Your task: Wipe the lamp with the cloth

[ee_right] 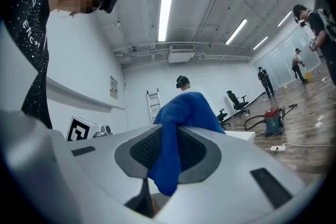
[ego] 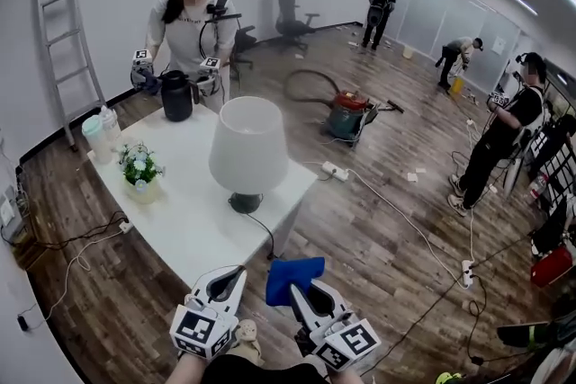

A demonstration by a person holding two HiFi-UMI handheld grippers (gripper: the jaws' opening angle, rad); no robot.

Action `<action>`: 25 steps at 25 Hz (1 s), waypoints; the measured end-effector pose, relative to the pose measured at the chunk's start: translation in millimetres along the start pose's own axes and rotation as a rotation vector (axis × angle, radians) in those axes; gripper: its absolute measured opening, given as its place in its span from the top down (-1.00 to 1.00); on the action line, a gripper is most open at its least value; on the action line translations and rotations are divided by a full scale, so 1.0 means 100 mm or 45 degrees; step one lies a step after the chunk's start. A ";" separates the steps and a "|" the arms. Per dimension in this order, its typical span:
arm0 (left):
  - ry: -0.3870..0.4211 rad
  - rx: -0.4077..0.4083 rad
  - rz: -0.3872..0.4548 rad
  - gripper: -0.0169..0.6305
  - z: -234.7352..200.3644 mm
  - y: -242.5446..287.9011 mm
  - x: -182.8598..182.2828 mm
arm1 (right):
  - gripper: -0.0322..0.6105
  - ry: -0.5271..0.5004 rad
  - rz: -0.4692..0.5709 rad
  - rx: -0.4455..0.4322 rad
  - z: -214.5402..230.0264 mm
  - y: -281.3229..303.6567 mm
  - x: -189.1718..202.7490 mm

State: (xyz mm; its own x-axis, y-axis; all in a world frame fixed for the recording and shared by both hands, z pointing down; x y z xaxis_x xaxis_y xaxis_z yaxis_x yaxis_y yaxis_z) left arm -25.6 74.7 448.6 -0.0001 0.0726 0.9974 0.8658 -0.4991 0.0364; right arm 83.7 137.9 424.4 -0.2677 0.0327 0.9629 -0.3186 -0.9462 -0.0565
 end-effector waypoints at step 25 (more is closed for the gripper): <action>-0.044 -0.066 -0.024 0.91 -1.26 0.94 -0.10 | 0.67 -0.175 0.262 -0.228 0.85 1.86 -1.30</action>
State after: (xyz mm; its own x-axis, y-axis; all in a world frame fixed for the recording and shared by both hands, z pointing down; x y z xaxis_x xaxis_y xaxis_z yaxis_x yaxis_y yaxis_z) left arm -7.5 -81.9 450.5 0.0020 0.1120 0.9937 0.8389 -0.5411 0.0593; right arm 136.6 -69.2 310.7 -0.2212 -0.2091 0.9525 -0.4291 -0.8562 -0.2876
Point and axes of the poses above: the fingertips, and each gripper's own axes: y forward along the fingers, z to its right, x out of its underside, the point moved 2 cm from there along -y, backward along the fingers, and after that the axes turned 7 degrees about x, right-handed, at the moved point
